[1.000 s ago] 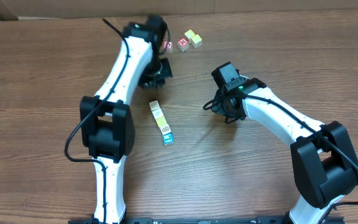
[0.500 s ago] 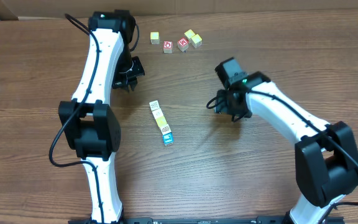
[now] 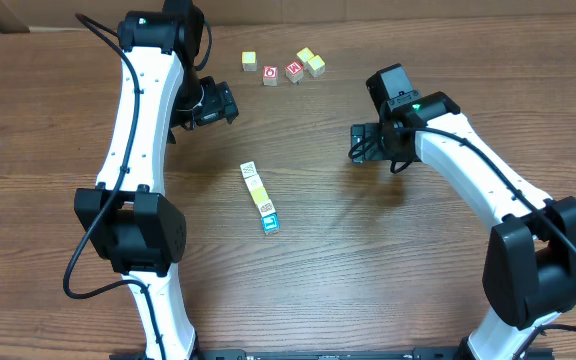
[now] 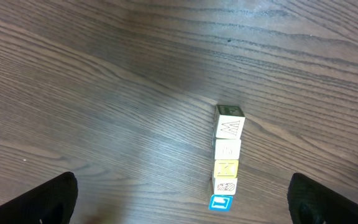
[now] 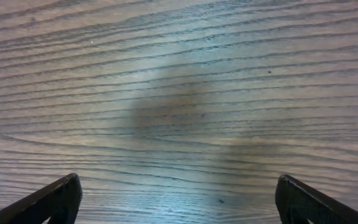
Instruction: Flip 5 blocks
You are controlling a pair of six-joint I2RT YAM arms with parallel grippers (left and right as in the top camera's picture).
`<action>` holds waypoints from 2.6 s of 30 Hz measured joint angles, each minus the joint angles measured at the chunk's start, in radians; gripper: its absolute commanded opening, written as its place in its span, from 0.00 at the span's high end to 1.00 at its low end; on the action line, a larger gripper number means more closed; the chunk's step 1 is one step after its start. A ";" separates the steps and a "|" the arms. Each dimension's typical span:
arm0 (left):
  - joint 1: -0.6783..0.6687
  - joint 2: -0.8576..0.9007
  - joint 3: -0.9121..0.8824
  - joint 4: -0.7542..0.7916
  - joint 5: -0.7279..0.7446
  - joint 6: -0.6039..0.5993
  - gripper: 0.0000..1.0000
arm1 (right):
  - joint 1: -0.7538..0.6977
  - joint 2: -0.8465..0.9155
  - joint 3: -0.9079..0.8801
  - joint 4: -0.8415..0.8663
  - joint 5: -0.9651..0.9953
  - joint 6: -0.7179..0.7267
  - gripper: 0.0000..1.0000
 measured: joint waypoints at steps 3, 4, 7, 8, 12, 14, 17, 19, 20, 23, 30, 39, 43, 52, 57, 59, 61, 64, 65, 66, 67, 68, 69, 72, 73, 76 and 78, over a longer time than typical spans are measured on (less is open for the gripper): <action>0.000 0.000 0.000 0.002 0.000 0.000 0.00 | 0.000 0.000 0.000 -0.001 0.000 -0.006 0.00; 0.000 0.000 0.000 0.003 0.000 0.000 0.00 | 0.000 0.000 0.000 -0.001 0.000 -0.008 0.00; 0.000 0.000 0.000 0.003 0.000 0.000 0.00 | 0.000 0.000 0.000 -0.001 0.000 -0.012 0.00; 0.000 0.000 0.000 0.003 0.000 0.000 0.00 | 0.000 0.000 0.000 0.000 0.000 -0.012 0.00; 0.000 0.000 0.000 0.003 0.000 0.000 0.00 | 0.000 0.000 0.000 0.000 0.000 -0.016 0.00; 0.000 0.000 0.000 0.003 0.000 0.000 0.00 | 0.000 0.000 0.000 0.000 0.000 -0.016 0.00; 0.000 0.000 0.000 0.003 0.000 0.000 0.00 | 0.000 0.000 0.000 0.000 0.000 -0.016 0.00; 0.000 0.000 0.000 0.003 0.000 0.000 0.00 | 0.000 0.000 0.000 0.000 0.000 -0.016 0.00; 0.000 0.000 0.000 0.003 0.000 0.000 0.00 | 0.000 0.000 0.000 0.000 0.000 -0.016 0.00; 0.000 0.000 0.000 0.003 0.000 0.000 0.00 | -0.001 0.000 0.000 0.000 0.000 -0.016 0.00; 0.000 0.000 0.000 0.003 0.000 0.000 0.00 | -0.001 -0.005 0.000 0.002 0.000 -0.018 0.00; 0.000 0.000 0.000 0.003 0.000 0.000 0.00 | -0.001 -0.253 0.000 0.003 0.000 -0.019 0.00; 0.000 0.000 0.000 0.003 0.000 0.000 0.00 | -0.001 -0.423 0.000 0.006 -0.001 -0.019 0.00; 0.000 0.000 0.000 0.003 0.000 0.000 0.00 | -0.001 -0.737 0.000 -0.003 0.001 -0.019 0.00; 0.000 0.000 0.000 0.003 0.000 0.000 0.00 | -0.001 -0.884 0.000 -0.006 0.002 -0.020 0.00; 0.000 0.000 0.000 0.003 -0.001 0.000 0.00 | -0.001 -0.944 0.000 -0.021 0.002 -0.019 0.00; 0.000 0.000 0.000 0.003 -0.002 0.000 0.00 | -0.001 -1.007 0.000 -0.045 0.003 -0.020 0.00; 0.000 0.000 0.000 0.003 -0.002 0.000 0.00 | -0.003 -1.130 -0.008 -0.046 0.010 -0.020 0.00; 0.000 0.000 0.000 0.003 -0.002 0.000 0.00 | -0.005 -1.161 -0.014 -0.047 0.011 -0.020 0.00; 0.000 0.000 0.000 0.003 -0.002 0.000 0.00 | -0.009 -1.205 -0.027 -0.045 0.013 -0.020 0.00; 0.000 0.000 0.000 0.003 -0.002 0.000 0.01 | -0.016 -1.257 -0.046 -0.047 0.015 -0.020 0.00; 0.000 0.000 0.000 0.003 -0.002 0.000 0.00 | -0.023 -1.298 -0.064 -0.045 0.016 -0.019 0.00; 0.000 0.000 0.000 0.003 -0.002 0.000 0.00 | -0.032 -1.337 -0.085 -0.044 0.018 -0.020 0.00; 0.000 0.000 0.000 0.003 -0.002 0.000 0.00 | -0.071 -1.460 -0.183 -0.048 0.017 -0.020 0.00; 0.000 0.000 0.000 0.003 -0.002 0.000 0.01 | -0.082 -1.490 -0.214 -0.047 0.018 -0.020 0.00; 0.000 0.000 0.000 0.003 -0.002 0.000 0.00 | -0.117 -1.594 -0.333 -0.045 0.018 -0.019 0.00; 0.000 0.000 0.000 0.003 -0.002 0.000 0.00 | -0.134 -1.654 -0.409 -0.024 0.017 -0.019 0.00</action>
